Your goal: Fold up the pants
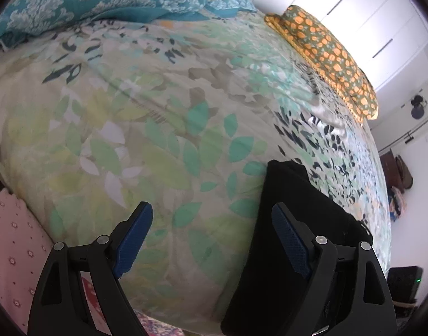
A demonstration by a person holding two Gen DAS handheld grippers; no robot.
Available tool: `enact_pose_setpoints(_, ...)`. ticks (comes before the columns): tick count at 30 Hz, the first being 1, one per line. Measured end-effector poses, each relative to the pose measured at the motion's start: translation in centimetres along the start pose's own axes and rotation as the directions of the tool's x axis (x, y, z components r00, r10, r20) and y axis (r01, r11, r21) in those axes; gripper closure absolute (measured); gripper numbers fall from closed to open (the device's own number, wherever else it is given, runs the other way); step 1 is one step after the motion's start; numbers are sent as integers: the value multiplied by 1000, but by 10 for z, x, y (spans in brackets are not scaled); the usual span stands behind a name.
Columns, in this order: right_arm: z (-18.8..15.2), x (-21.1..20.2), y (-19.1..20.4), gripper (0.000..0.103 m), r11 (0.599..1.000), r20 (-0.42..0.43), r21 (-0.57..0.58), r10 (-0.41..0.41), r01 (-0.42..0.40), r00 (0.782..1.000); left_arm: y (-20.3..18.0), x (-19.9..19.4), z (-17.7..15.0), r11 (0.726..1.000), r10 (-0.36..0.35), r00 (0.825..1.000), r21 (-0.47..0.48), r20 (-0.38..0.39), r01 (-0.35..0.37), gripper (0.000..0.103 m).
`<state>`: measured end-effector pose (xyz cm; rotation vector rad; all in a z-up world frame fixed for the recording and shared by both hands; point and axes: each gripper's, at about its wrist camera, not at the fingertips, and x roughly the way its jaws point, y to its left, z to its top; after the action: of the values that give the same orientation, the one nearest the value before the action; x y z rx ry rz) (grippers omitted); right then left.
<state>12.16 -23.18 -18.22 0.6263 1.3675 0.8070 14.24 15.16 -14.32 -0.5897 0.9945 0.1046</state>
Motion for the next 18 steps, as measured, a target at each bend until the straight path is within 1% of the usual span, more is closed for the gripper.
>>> enact_pose_setpoints(2,-1,-3,0,37,999,-1,4,-47,47,999,2,3,0,1000,-1,1000,-12,-11,1,16)
enact_pose_setpoints(5,-2,-11,0,37,999,31,29,-14,13,999,1,3,0,1000,-4,1000,-4,-11,4,16)
enact_pose_setpoints(9,-4,-17,-10,37,997,44,72,-25,21,999,-1,5,-1,1000,-4,1000,3,-17,4,16)
enact_pose_setpoints(11,-6,-19,-14,37,995,54,96,11,-16,998,0,5,-2,1000,-3,1000,3,-17,3,16)
enact_pose_setpoints(14,-8,-13,-15,37,994,27,106,14,-17,1000,0,6,-1,1000,1,1000,-2,-18,-1,16)
enact_pose_setpoints(16,-7,-6,-16,37,991,1,119,55,-55,998,0,7,-2,1000,2,1000,-5,-22,-2,16)
enact_pose_setpoints(17,-6,-4,-17,36,991,-8,119,58,-57,998,0,8,-2,1000,3,1000,-5,-25,-3,16)
enact_pose_setpoints(18,-5,0,-17,33,992,-21,115,59,-56,998,-1,8,-3,1000,4,1000,-3,-26,-4,16)
